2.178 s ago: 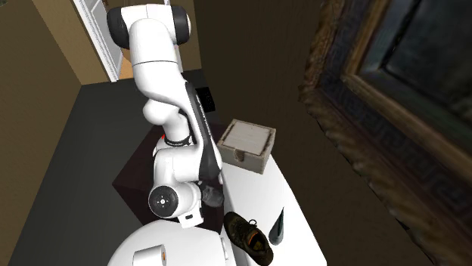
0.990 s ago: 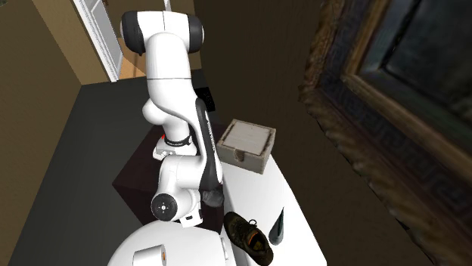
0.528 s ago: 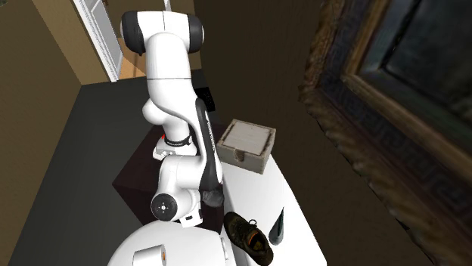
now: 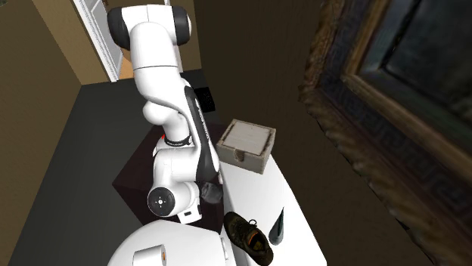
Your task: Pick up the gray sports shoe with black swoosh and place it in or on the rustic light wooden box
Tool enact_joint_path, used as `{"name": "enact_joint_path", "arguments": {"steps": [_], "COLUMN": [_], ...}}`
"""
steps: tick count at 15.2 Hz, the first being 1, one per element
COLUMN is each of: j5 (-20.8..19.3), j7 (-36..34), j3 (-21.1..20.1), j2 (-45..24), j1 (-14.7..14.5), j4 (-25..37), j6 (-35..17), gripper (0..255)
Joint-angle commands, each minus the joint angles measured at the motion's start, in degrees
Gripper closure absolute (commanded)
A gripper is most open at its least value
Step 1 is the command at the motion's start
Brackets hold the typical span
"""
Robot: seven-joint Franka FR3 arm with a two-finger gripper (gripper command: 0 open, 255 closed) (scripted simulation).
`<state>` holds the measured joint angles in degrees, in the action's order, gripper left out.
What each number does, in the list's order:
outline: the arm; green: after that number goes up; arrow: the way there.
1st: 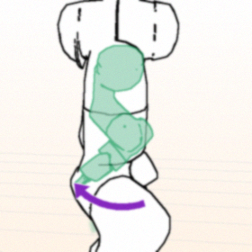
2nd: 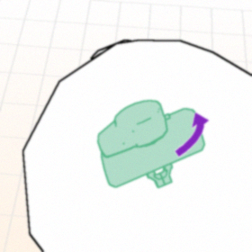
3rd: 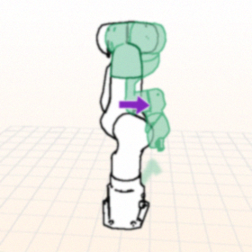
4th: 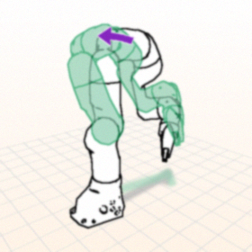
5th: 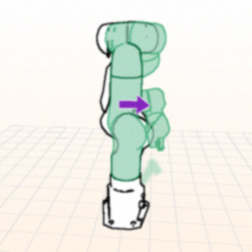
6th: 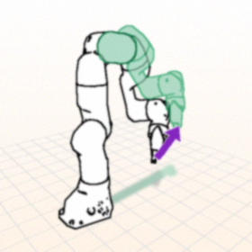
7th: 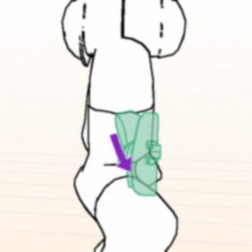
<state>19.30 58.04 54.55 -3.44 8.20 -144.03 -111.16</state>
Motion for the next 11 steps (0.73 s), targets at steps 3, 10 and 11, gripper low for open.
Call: {"name": "enact_joint_path", "arguments": {"steps": [3,10,11], "j5": [-4.4,-10.0,-10.5], "j7": [-4.4,-10.6,-11.4], "j3": [0.5,-0.6,-0.9], "j2": [5.3,13.0,13.9], "j1": [-0.1,1.1,1.3], "j4": [0.1,1.2,1.4], "j6": [2.1,6.6,7.3], "gripper": [255,255,255]}}
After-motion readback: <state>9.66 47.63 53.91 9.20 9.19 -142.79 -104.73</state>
